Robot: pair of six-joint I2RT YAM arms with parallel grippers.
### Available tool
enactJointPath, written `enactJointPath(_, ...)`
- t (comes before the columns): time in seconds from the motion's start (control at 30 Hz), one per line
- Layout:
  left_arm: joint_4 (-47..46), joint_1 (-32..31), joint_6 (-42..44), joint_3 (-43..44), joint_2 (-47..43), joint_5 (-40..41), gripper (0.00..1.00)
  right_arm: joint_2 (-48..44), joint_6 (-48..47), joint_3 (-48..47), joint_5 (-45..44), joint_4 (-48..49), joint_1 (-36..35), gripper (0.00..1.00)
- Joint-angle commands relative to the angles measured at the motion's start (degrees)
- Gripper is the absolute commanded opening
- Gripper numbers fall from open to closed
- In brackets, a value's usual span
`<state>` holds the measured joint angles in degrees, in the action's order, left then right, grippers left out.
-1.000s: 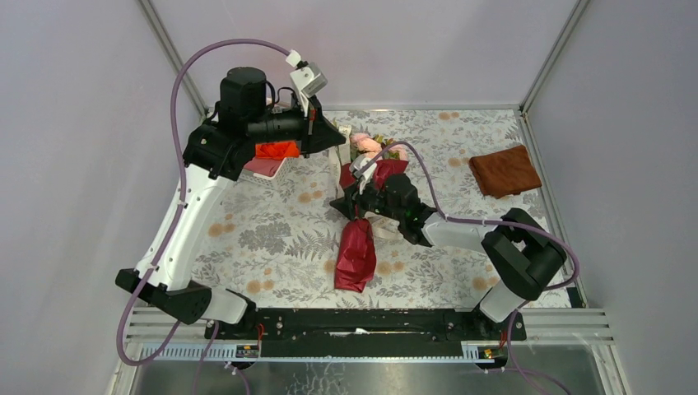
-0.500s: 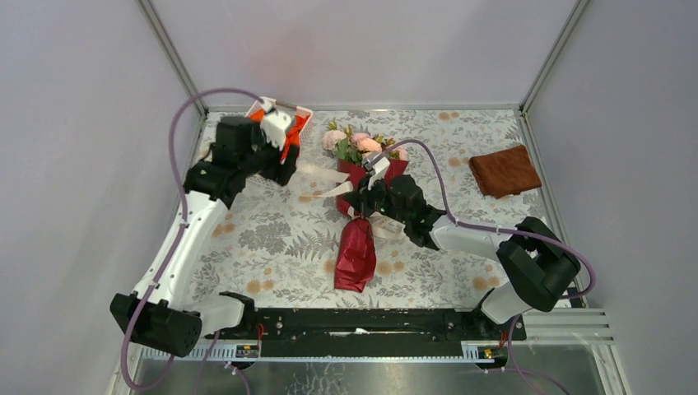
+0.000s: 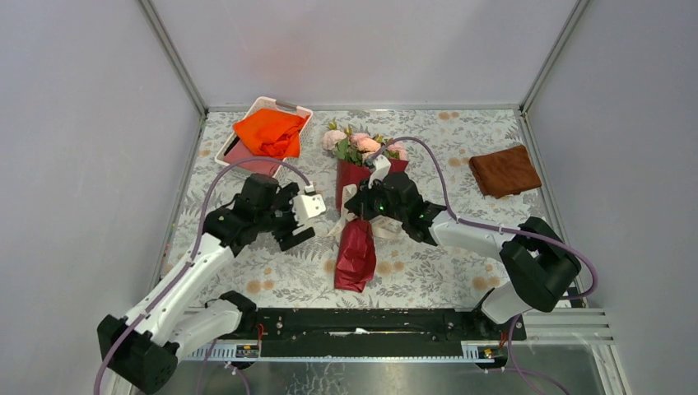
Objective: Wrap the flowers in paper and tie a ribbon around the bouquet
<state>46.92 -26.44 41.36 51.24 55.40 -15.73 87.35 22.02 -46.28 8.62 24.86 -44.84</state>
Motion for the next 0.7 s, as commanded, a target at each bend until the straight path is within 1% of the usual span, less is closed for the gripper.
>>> enactJointPath(0.0, -36.24, -0.96, -5.31, -8.1, 4.16, -14.12, 0.96, -2.2, 3.72, -4.38, -0.86, -0.87, 0.07, 0.0)
enactJointPath(0.07, -48.27, -0.99, -9.39, -10.47, 9.24, -15.29, 0.99, -2.71, 4.48, -4.24, -1.27, -0.66, 0.02, 0.0)
enactJointPath(0.13, -56.95, -0.41, -13.18, -10.99, 14.47, -15.55, 0.98, -2.93, 5.26, -3.56, -1.37, 0.62, 0.02, 0.0)
enactJointPath(0.2, -67.16, 2.33, -16.94, -13.01, 18.15, -22.59, 0.98, -2.77, 5.64, -3.06, -1.77, 1.59, 0.01, 0.0)
enactJointPath(0.23, -74.94, 3.58, -19.69, -15.15, 19.62, -26.53, 0.98, -2.55, 5.72, -3.07, -2.12, 1.63, 0.06, 0.0)
enactJointPath(0.27, -80.49, 4.5, -21.98, -16.92, 20.96, -29.93, 0.98, -2.4, 5.74, -3.29, -2.4, 1.42, 0.05, 0.0)
enactJointPath(0.3, -82.84, 4.72, -23.57, -17.68, 22.42, -31.85, 0.99, -2.15, 5.75, -3.6, -2.46, 1.15, 0.08, 0.0)
enactJointPath(0.37, -84.69, 4.73, -26.01, -18.23, 25.62, -32.84, 0.99, -1.88, 5.88, -3.81, -2.88, 0.77, -0.01, 0.0)
enactJointPath(0.43, -93.32, 4.73, -31.64, -20.09, 28.75, -33.95, 0.99, -1.92, 6.29, -3.69, -3.18, 0.8, 0.06, 0.0)
enactJointPath(0.5, -99.99, 4.46, -35.68, -21.2, 31.07, -34.74, 0.99, -1.88, 6.26, -3.77, -3.38, 0.72, 0.07, 0.0)
enactJointPath(0.57, -104.5, 3.75, -36.66, -22.24, 32.85, -33.66, 0.99, -1.69, 6.32, -4.1, -3.27, 0.55, 0.06, 0.0)
enactJointPath(0.67, -108.81, 2.37, -38.41, -23.65, 35.06, -31.28, 0.99, -1.4, 6.24, -4.37, -2.69, 0.82, 0.08, 0.0)
